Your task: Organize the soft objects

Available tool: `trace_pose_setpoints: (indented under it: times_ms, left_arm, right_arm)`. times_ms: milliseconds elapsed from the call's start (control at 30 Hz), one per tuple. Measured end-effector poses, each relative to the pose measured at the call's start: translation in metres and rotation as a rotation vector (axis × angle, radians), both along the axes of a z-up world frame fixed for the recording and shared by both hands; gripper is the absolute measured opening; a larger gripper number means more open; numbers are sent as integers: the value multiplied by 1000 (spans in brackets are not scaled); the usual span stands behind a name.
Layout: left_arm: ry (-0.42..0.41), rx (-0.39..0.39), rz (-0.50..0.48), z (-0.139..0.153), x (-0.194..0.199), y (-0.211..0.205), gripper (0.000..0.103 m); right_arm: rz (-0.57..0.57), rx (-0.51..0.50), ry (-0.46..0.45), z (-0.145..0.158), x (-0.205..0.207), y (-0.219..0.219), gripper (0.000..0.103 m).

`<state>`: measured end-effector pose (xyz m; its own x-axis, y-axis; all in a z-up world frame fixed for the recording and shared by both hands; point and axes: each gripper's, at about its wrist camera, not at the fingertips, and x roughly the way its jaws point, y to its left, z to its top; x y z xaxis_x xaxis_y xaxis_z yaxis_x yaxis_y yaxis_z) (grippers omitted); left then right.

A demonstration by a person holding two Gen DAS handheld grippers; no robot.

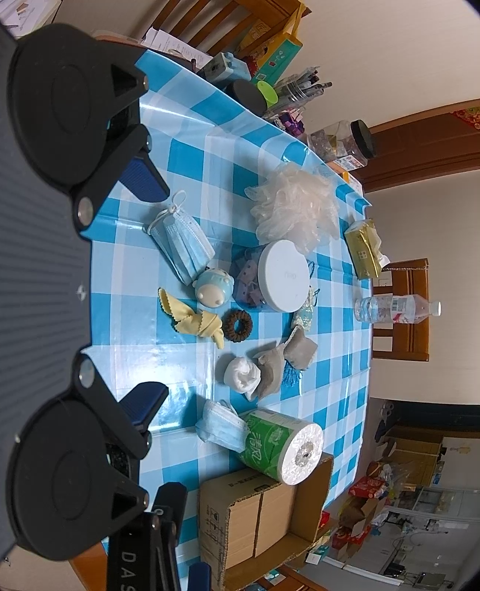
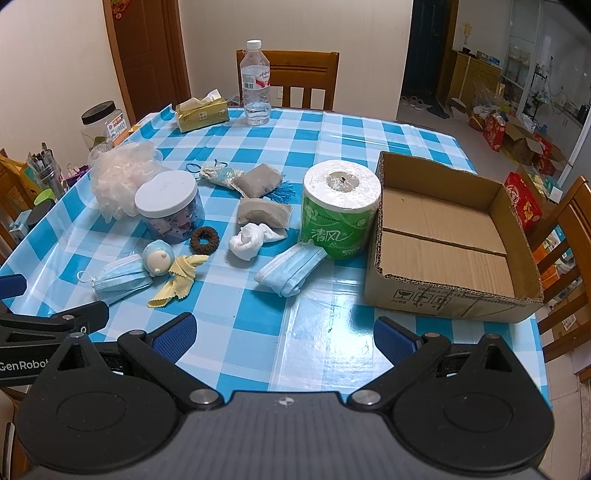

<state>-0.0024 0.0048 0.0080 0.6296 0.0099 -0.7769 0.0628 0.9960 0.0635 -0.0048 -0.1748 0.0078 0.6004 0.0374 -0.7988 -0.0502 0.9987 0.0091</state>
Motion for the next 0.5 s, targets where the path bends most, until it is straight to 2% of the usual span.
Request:
trace_pose_setpoints:
  times_ms: [500]
  left_arm:
    - [-1,4,1,4,1,1,102]
  right_arm:
    - [10,3,-3,1,2,-1,103]
